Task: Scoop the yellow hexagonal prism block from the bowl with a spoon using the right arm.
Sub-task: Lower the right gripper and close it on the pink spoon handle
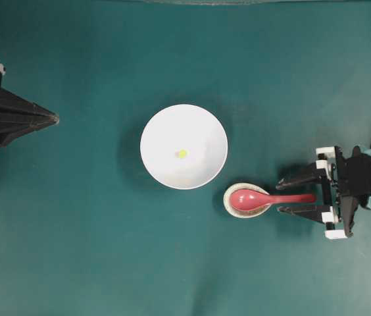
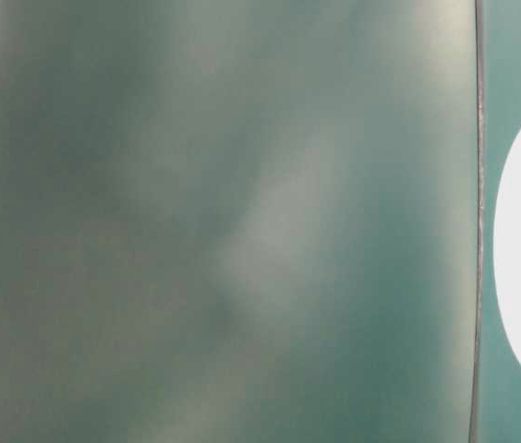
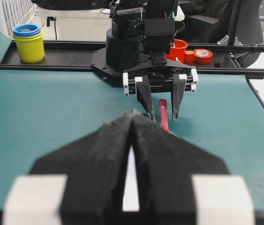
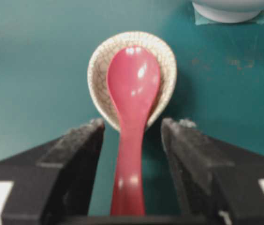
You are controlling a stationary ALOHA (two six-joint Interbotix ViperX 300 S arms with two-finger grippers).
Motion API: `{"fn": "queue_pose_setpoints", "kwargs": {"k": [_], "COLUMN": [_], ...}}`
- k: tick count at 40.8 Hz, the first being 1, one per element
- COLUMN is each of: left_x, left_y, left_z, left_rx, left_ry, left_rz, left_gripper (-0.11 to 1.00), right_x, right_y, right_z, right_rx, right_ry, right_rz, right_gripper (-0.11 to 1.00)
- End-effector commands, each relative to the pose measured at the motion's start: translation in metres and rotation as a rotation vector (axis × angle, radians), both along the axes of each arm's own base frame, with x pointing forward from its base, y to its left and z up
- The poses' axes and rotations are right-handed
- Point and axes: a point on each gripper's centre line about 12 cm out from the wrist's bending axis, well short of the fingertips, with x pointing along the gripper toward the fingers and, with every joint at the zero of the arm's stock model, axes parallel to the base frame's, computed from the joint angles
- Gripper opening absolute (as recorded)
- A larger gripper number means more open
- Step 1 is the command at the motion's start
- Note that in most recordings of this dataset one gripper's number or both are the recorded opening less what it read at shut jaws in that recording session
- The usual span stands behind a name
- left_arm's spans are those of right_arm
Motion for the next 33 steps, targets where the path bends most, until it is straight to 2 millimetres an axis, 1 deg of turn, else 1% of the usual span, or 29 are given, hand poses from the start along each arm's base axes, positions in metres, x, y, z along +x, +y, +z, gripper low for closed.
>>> {"fn": "queue_pose_setpoints", "kwargs": {"k": [1, 9, 33], "left_x": [0.0021, 0.0024, 0.0024], "left_y": [-0.0004, -0.0004, -0.0007], "left_z": [0.0088, 0.0085, 0.0088], "left_rx": [0.0, 0.001, -0.002], "left_ry": [-0.021, -0.02, -0.023], "left_rz": [-0.002, -0.002, -0.004], "left_gripper": [0.03, 0.03, 0.03], "right_x": [0.0016, 0.0036, 0.0032], "right_y": [0.0027, 0.0046, 0.0044], "right_z": [0.001, -0.0021, -0.0023], "right_rx": [0.0, -0.031, -0.086], "right_ry": [0.002, 0.031, 0.03], "right_rz": [0.008, 0.021, 0.04], "right_gripper": [0.58, 0.58, 0.56]}}
